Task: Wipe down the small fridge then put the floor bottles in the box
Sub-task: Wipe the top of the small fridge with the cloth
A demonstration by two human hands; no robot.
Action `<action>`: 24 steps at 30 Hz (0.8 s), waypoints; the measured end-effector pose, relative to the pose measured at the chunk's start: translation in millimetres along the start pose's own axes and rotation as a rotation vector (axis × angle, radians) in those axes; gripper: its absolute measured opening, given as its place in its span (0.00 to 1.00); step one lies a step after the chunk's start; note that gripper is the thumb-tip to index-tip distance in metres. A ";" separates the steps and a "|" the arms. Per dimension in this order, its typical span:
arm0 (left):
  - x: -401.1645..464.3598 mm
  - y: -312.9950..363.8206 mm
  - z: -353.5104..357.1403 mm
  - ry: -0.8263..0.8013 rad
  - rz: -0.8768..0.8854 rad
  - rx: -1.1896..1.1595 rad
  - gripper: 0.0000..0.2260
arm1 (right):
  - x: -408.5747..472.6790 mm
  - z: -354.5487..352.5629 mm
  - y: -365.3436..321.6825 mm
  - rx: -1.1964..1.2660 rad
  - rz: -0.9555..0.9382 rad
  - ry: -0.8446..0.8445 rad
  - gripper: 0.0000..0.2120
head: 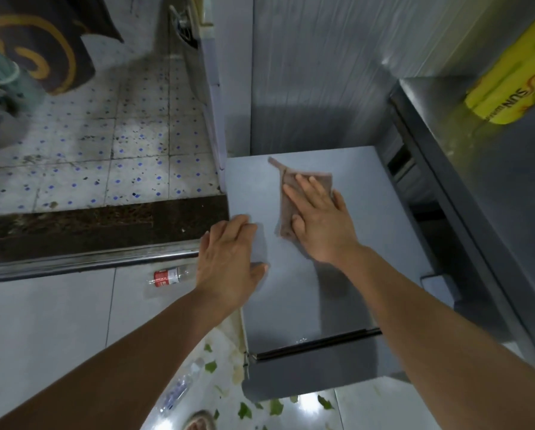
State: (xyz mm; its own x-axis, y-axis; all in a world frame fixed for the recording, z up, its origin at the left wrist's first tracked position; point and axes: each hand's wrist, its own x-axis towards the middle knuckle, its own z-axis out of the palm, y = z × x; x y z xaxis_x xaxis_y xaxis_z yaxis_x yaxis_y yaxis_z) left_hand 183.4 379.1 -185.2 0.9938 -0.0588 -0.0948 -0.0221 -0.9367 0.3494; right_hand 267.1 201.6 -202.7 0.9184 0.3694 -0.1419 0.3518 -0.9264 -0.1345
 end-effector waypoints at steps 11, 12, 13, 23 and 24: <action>9.5 45.7 8.0 0.011 0.062 0.070 0.29 | -79.1 13.0 25.8 0.008 0.127 0.042 0.30; 12.1 52.8 11.5 0.006 0.088 0.065 0.28 | -66.6 8.7 36.2 0.013 0.161 0.038 0.29; 14.5 58.7 14.8 0.000 0.102 0.061 0.27 | -51.4 3.9 46.4 0.024 0.188 0.040 0.29; 26.8 83.7 25.0 -0.005 0.046 0.101 0.23 | -104.4 10.1 61.0 0.014 0.259 0.090 0.33; 28.3 87.3 27.1 -0.012 0.063 0.086 0.24 | -106.3 10.8 65.1 0.010 0.266 0.080 0.33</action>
State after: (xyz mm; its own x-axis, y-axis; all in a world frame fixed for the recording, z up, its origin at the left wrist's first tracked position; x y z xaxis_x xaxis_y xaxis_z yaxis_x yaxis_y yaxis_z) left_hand 206.7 286.3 -182.7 0.9887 -0.1226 -0.0867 -0.0947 -0.9572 0.2734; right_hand 190.5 102.8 -207.0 0.9898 0.1056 -0.0958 0.0946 -0.9891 -0.1127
